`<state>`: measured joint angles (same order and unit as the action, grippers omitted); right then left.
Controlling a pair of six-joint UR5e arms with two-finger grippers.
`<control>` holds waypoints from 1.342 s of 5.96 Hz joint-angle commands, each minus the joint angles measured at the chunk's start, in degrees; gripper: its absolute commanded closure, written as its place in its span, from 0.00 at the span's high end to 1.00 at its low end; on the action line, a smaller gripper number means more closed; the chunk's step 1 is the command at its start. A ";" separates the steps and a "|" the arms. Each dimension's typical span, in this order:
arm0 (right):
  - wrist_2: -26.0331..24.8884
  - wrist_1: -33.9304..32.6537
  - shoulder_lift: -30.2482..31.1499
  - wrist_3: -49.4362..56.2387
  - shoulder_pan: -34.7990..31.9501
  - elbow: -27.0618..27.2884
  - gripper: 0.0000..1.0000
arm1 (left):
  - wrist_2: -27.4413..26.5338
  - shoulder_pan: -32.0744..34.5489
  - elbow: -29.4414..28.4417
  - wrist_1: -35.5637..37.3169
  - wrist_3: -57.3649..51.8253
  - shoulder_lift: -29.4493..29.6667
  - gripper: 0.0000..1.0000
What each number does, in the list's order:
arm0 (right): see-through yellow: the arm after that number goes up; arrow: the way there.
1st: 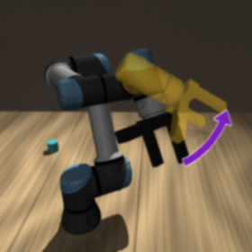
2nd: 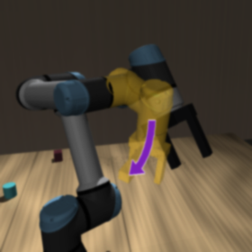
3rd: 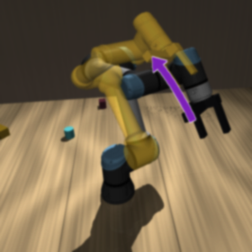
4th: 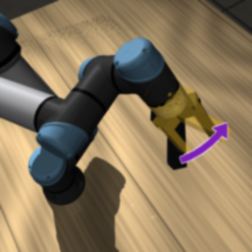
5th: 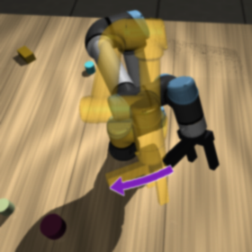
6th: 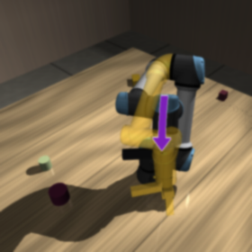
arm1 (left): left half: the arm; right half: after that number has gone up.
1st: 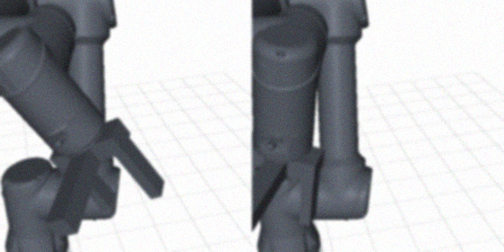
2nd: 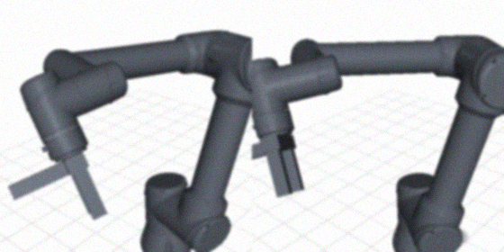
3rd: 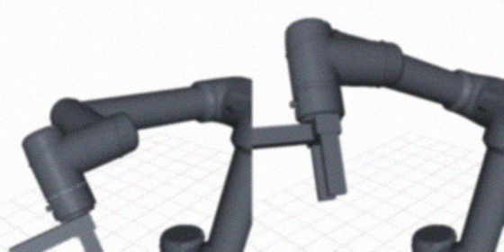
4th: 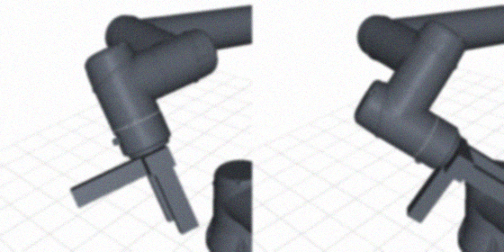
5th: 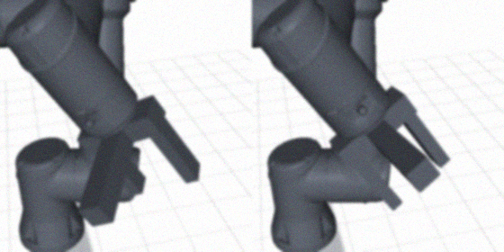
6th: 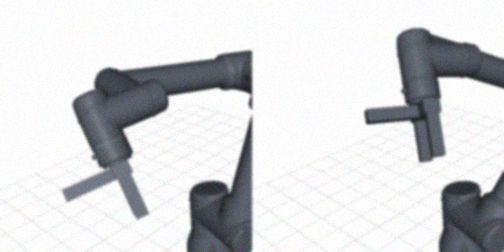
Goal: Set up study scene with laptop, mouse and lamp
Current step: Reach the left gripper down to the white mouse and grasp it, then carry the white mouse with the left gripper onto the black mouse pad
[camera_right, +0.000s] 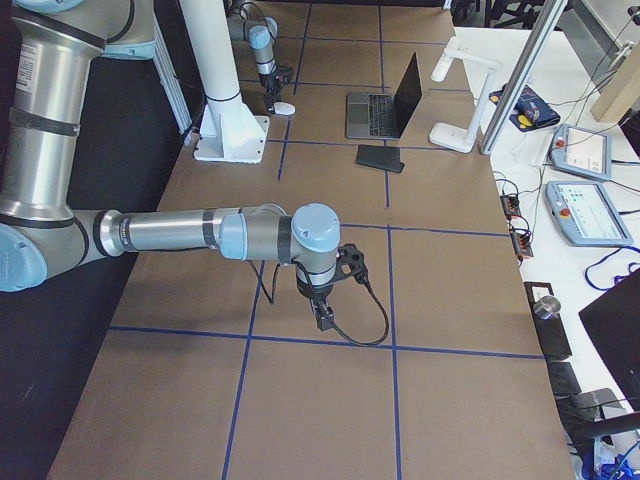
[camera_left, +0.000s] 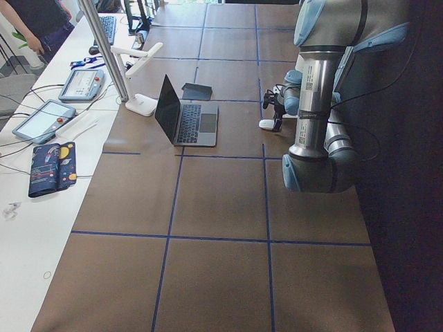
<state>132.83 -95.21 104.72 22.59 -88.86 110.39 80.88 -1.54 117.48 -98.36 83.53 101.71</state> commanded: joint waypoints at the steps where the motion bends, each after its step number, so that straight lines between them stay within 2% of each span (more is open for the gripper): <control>1: 0.49 -0.06 -0.04 -0.09 0.00 -0.09 1.00 | -0.02 -0.04 -0.49 -0.08 -0.03 0.42 0.19; 2: 1.37 -0.06 -0.04 -0.09 0.00 0.00 1.00 | 0.15 0.40 0.29 -0.08 -0.21 0.50 0.05; 3: 1.55 -0.06 -0.04 -0.35 0.00 -0.35 1.00 | 0.50 1.45 1.78 -0.08 -1.51 0.85 0.03; 4: 1.99 0.02 -0.04 -0.96 0.00 -1.13 1.00 | 0.59 5.81 1.27 0.44 -6.75 6.95 0.02; 5: 1.82 -0.15 -0.13 -1.23 0.00 -1.32 1.00 | 1.81 10.72 -0.21 0.53 -7.15 11.10 0.01; 6: 1.82 -0.06 -0.13 -4.45 0.00 -1.75 1.00 | 7.04 15.30 -5.80 0.27 -7.15 16.71 0.01; 8: 1.82 0.11 -0.39 -7.91 0.00 -1.58 1.00 | 10.85 22.51 -20.82 -0.26 -10.11 29.98 0.01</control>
<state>134.65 -95.14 104.46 15.75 -88.86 108.77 89.28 17.20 103.44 -98.44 75.34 125.67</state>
